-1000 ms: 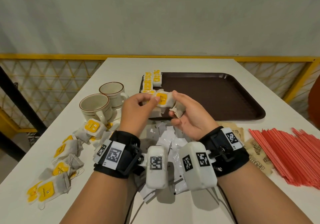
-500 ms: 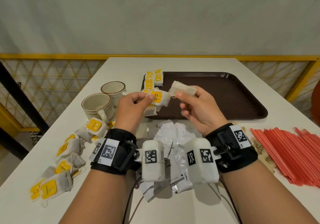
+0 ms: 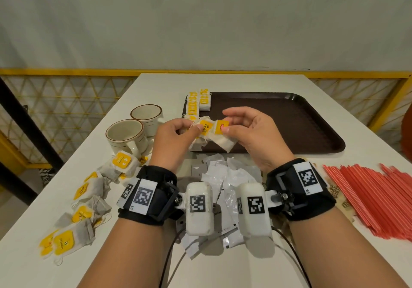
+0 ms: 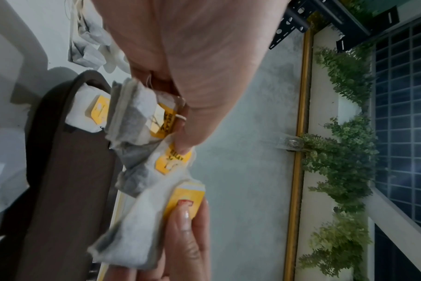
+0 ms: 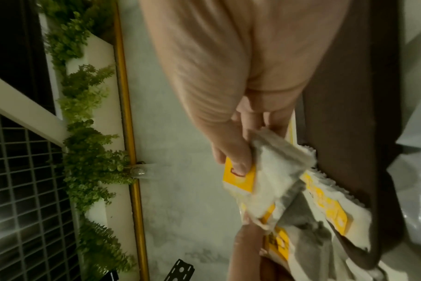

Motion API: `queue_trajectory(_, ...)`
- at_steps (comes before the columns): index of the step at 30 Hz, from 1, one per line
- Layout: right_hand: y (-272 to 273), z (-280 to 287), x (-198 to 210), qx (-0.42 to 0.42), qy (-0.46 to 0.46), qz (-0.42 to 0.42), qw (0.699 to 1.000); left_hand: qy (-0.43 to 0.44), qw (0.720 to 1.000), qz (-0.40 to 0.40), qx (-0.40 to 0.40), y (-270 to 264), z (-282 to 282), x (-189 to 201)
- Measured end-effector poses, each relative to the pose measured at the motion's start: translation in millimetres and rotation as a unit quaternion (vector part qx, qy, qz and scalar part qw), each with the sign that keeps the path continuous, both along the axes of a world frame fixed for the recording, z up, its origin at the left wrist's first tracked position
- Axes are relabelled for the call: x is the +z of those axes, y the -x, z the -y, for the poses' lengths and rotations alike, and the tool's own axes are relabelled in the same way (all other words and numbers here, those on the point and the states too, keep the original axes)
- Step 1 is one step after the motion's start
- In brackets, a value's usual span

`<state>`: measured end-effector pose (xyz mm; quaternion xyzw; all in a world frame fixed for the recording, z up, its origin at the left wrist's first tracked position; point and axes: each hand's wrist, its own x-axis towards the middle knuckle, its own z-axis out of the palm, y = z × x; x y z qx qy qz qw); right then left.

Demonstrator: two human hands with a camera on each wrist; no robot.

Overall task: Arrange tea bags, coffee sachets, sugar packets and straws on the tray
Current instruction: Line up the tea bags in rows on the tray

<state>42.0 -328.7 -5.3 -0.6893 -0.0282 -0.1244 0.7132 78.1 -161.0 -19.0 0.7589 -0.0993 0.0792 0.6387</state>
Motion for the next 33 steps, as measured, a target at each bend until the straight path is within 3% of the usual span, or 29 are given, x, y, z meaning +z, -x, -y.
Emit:
queue_trajectory(8, -0.2, -1.8, -3.6, -0.001, 0.125, 0.030, 0.992, -0.031, 0.999, 0.004, -0.034, 4.9, 3.1, 1.1)
queue_trajectory(25, -2.6, -5.8, -6.6, -0.029, -0.001, -0.018, 0.999, -0.017, 0.999, -0.004, -0.030, 5.1, 7.2, 0.2)
queue_trajectory(33, -0.9, -5.5, -7.5, -0.020, 0.014, -0.037, 0.999, -0.026, 0.999, -0.002, -0.020, 3.0, 5.7, -0.9)
